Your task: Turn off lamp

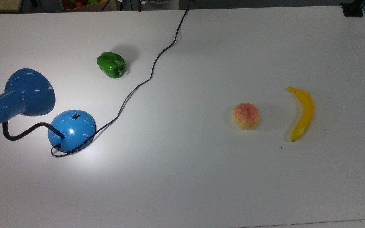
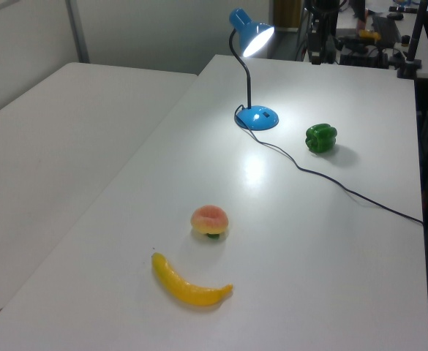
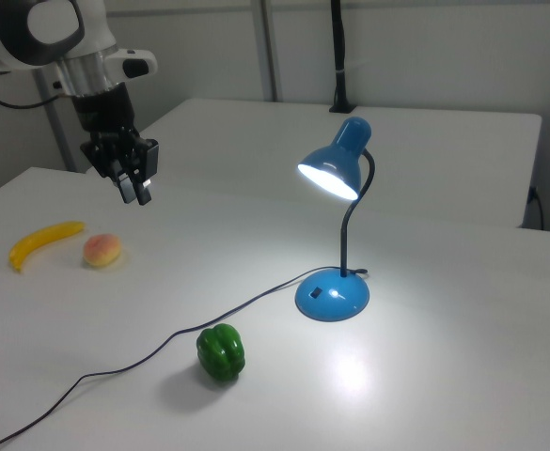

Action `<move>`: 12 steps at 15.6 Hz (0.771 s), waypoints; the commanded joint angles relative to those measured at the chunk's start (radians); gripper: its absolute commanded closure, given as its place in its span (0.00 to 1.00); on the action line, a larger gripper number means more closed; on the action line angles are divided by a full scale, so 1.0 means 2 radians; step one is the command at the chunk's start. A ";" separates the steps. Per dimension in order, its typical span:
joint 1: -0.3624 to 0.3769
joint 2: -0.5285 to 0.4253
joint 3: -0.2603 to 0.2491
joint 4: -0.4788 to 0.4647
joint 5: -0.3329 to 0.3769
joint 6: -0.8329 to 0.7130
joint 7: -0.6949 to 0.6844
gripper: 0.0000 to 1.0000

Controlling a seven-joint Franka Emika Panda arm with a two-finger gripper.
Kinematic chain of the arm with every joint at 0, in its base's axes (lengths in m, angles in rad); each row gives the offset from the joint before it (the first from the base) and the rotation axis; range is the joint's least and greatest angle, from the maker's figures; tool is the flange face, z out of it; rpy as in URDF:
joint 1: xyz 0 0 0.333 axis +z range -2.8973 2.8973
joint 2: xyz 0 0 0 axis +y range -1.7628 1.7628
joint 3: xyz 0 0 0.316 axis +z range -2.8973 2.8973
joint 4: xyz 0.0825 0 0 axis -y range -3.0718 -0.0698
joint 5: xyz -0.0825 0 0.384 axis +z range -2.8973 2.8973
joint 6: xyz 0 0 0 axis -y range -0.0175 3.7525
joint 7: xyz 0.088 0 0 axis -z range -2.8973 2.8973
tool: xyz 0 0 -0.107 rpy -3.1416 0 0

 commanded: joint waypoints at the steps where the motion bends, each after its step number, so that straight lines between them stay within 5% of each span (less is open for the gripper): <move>1: 0.003 -0.001 -0.002 0.002 0.004 -0.012 -0.011 1.00; 12: -0.016 0.005 -0.007 -0.022 0.004 0.026 -0.002 1.00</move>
